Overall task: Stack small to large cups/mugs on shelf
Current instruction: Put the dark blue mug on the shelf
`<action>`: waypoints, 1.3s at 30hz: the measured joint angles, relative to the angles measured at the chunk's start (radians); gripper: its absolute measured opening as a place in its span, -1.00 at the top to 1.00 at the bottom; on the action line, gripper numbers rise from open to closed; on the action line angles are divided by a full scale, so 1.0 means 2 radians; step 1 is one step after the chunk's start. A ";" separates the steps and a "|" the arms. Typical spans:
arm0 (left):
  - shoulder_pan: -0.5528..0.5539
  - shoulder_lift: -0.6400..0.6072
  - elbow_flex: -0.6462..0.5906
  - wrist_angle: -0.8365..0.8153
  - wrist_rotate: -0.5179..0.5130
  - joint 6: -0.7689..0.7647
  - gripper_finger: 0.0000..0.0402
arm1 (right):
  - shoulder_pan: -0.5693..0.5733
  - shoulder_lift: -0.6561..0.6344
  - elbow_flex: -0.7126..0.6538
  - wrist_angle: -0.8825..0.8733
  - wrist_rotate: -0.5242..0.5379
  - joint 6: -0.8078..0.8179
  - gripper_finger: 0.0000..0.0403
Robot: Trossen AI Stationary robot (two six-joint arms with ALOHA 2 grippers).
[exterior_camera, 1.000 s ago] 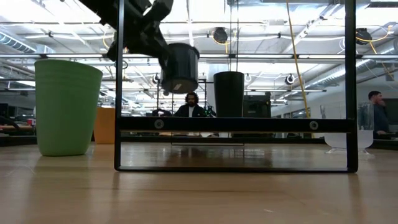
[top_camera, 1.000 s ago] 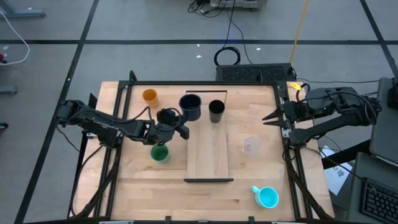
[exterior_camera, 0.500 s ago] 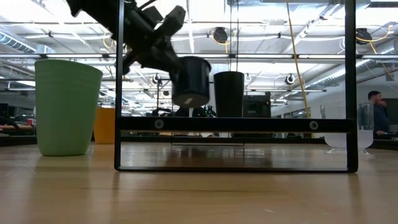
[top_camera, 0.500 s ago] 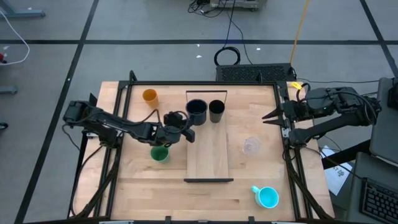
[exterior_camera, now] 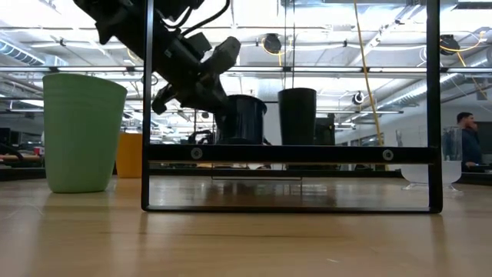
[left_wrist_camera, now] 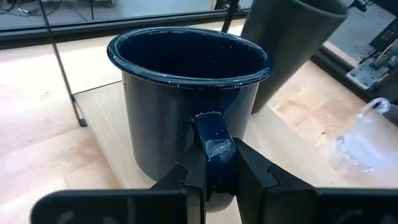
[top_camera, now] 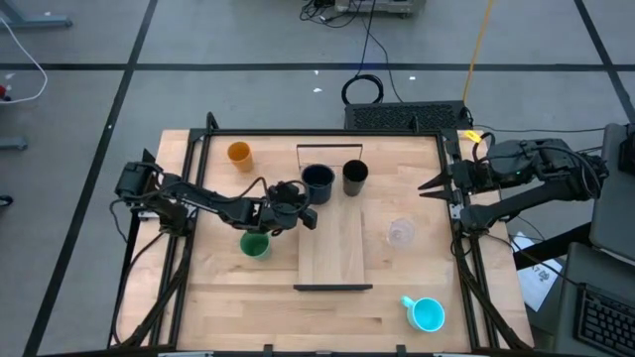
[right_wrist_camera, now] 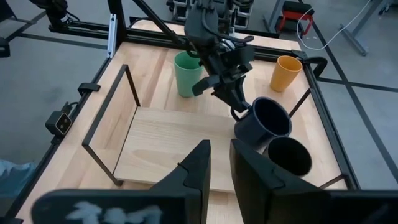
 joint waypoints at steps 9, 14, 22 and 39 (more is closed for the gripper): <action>0.007 0.000 0.001 -0.013 -0.001 0.000 0.76 | 0.000 0.002 0.000 0.000 0.000 0.008 0.75; 0.015 0.000 0.001 -0.014 0.000 0.002 0.76 | 0.000 0.002 0.000 0.000 0.000 0.008 0.75; 0.022 0.013 0.002 -0.006 0.016 -0.003 0.76 | 0.000 0.004 0.000 0.000 0.000 0.010 0.75; 0.021 0.022 0.002 0.002 0.038 -0.018 0.76 | 0.000 0.004 0.000 0.000 0.000 0.008 0.75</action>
